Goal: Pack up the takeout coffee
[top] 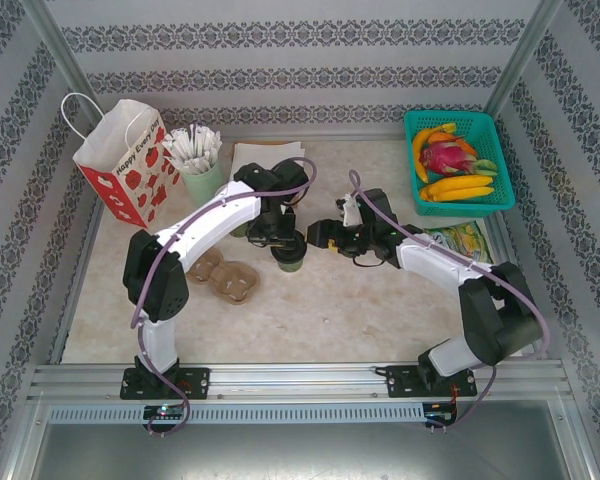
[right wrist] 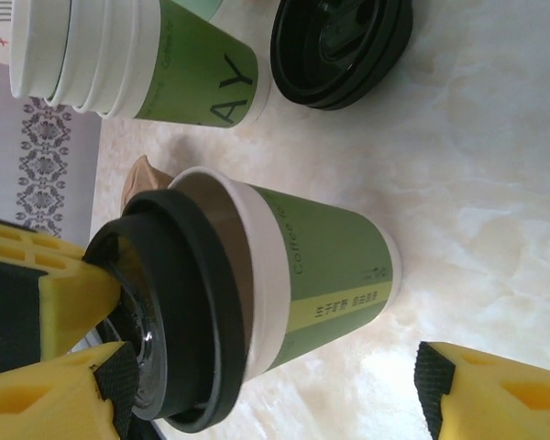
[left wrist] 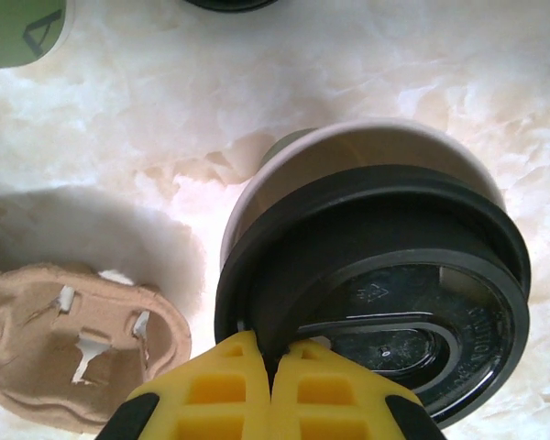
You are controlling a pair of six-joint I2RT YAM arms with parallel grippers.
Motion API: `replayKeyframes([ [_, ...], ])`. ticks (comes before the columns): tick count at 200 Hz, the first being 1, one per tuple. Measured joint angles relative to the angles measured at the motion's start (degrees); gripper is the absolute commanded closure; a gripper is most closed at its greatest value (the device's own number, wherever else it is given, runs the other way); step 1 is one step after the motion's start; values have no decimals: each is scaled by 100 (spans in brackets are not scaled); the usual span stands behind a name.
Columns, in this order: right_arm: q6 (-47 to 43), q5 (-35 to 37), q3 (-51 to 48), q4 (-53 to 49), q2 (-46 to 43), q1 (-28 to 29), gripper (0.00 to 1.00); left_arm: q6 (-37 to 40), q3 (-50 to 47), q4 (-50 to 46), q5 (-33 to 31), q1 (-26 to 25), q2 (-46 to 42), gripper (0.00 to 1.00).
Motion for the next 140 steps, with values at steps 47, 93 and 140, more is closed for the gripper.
replayKeyframes([
  [47,0,-127,96,72,186,72,26,24,133,-7,-4,0,63,100],
  [93,28,-103,96,129,203,72,25,103,166,-28,-20,66,107,100],
  [140,63,-7,96,131,203,72,24,149,166,-50,-24,149,107,100],
])
